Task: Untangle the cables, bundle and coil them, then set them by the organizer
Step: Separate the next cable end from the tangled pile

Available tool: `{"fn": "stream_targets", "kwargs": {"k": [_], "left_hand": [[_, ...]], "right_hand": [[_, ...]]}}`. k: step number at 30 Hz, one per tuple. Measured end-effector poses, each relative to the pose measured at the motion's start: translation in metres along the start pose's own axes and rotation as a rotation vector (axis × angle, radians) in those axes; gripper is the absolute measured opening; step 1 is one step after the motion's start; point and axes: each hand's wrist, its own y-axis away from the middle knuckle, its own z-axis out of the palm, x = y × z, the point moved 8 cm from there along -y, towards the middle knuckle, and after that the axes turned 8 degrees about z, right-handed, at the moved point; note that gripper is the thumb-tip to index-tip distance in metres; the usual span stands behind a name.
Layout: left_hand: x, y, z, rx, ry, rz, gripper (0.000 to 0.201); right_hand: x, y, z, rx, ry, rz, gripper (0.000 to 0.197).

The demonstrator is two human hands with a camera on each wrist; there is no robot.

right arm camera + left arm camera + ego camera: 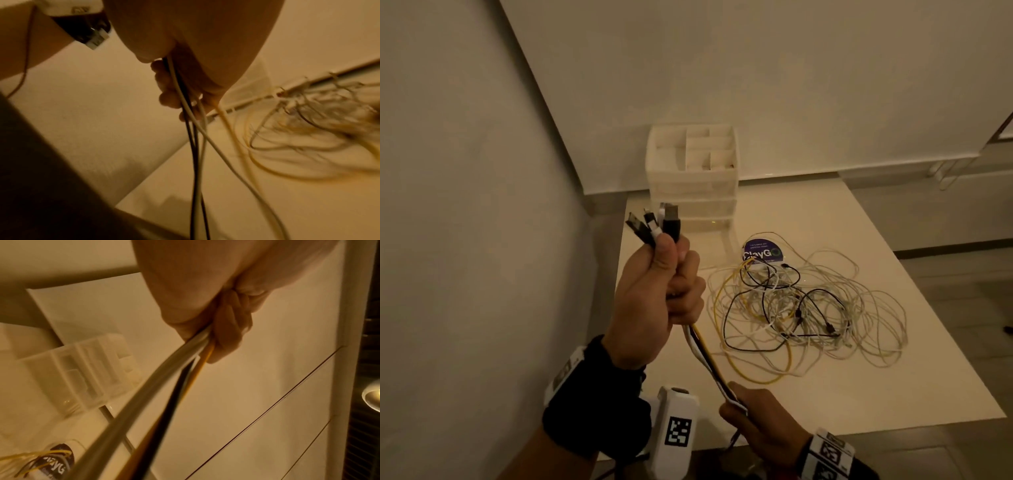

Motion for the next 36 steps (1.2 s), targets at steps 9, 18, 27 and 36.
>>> {"fn": "stream_targets", "kwargs": {"k": [9,18,27,36], "left_hand": [[0.018,-0.016,0.032,-0.111,0.056,0.018,0.04],[-0.006,-0.03,0.033,-0.08,0.099,-0.031,0.036],[-0.051,-0.045,0.046,-0.082,0.048,-0.113,0.037],[-0.085,-0.067,0.066,-0.038,-0.006,-0.134,0.038]], "right_hand": [[0.11,0.012,0.019,-0.215,0.178,0.402,0.062],[0.122,0.019,0.017,-0.329,0.281,0.472,0.048],[0.168,0.056,-0.107,-0.149,0.373,0.508,0.04],[0.252,0.035,-0.218,0.241,0.431,0.757,0.028]]}}
